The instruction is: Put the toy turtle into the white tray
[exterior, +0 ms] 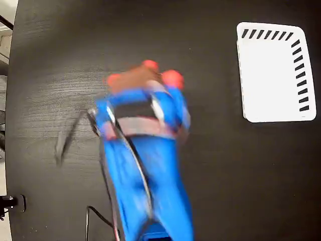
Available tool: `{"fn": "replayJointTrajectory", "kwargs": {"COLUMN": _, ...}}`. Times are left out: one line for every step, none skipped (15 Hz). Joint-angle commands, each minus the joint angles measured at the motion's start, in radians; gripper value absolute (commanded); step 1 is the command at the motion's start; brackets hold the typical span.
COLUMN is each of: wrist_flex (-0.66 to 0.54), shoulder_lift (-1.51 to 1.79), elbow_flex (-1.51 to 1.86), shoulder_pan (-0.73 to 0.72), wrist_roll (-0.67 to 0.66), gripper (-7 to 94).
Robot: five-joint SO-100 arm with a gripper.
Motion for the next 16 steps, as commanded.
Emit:
{"fn": "replayJointTrajectory", "kwargs": {"wrist_flex": 0.048, "shoulder_lift": 0.236, "elbow_flex": 0.008, "shoulder_pan": 0.091, "wrist_roll": 0.008, "gripper": -1}}
{"fn": "replayJointTrajectory", "kwargs": {"wrist_flex": 0.054, "shoulder_lift": 0.235, "elbow_flex": -0.009, "shoulder_pan": 0.144, "wrist_roll": 0.009, "gripper": -1}}
{"fn": "replayJointTrajectory", "kwargs": {"wrist_flex": 0.054, "shoulder_lift": 0.209, "elbow_flex": -0.051, "shoulder_pan": 0.202, "wrist_roll": 0.017, "gripper": -1}}
{"fn": "replayJointTrajectory", "kwargs": {"wrist_flex": 0.049, "shoulder_lift": 0.163, "elbow_flex": -0.107, "shoulder_pan": 0.259, "wrist_roll": 0.031, "gripper": -1}}
{"fn": "replayJointTrajectory", "kwargs": {"wrist_flex": 0.049, "shoulder_lift": 0.107, "elbow_flex": -0.178, "shoulder_pan": 0.313, "wrist_roll": 0.049, "gripper": -1}}
{"fn": "replayJointTrajectory", "kwargs": {"wrist_flex": 0.049, "shoulder_lift": 0.041, "elbow_flex": -0.253, "shoulder_pan": 0.362, "wrist_roll": 0.066, "gripper": -1}}
{"fn": "replayJointTrajectory", "kwargs": {"wrist_flex": 0.049, "shoulder_lift": -0.023, "elbow_flex": -0.331, "shoulder_pan": 0.407, "wrist_roll": 0.084, "gripper": -1}}
{"fn": "replayJointTrajectory", "kwargs": {"wrist_flex": 0.051, "shoulder_lift": -0.101, "elbow_flex": -0.423, "shoulder_pan": 0.448, "wrist_roll": 0.107, "gripper": -1}}
{"fn": "replayJointTrajectory", "kwargs": {"wrist_flex": 0.051, "shoulder_lift": -0.186, "elbow_flex": -0.525, "shoulder_pan": 0.488, "wrist_roll": 0.132, "gripper": -1}}
{"fn": "replayJointTrajectory", "kwargs": {"wrist_flex": 0.051, "shoulder_lift": -0.278, "elbow_flex": -0.634, "shoulder_pan": 0.523, "wrist_roll": 0.155, "gripper": -1}}
{"fn": "replayJointTrajectory", "kwargs": {"wrist_flex": 0.041, "shoulder_lift": -0.359, "elbow_flex": -0.726, "shoulder_pan": 0.554, "wrist_roll": 0.183, "gripper": -1}}
{"fn": "replayJointTrajectory", "kwargs": {"wrist_flex": 0.040, "shoulder_lift": -0.428, "elbow_flex": -0.802, "shoulder_pan": 0.577, "wrist_roll": 0.206, "gripper": -1}}
{"fn": "replayJointTrajectory", "kwargs": {"wrist_flex": 0.037, "shoulder_lift": -0.494, "elbow_flex": -0.871, "shoulder_pan": 0.601, "wrist_roll": 0.241, "gripper": -1}}
{"fn": "replayJointTrajectory", "kwargs": {"wrist_flex": 0.035, "shoulder_lift": -0.565, "elbow_flex": -0.940, "shoulder_pan": 0.618, "wrist_roll": 0.262, "gripper": -1}}
{"fn": "replayJointTrajectory", "kwargs": {"wrist_flex": 0.025, "shoulder_lift": -0.635, "elbow_flex": -0.992, "shoulder_pan": 0.632, "wrist_roll": 0.272, "gripper": -1}}
{"fn": "replayJointTrajectory", "kwargs": {"wrist_flex": -0.002, "shoulder_lift": -0.690, "elbow_flex": -1.017, "shoulder_pan": 0.641, "wrist_roll": 0.273, "gripper": -1}}
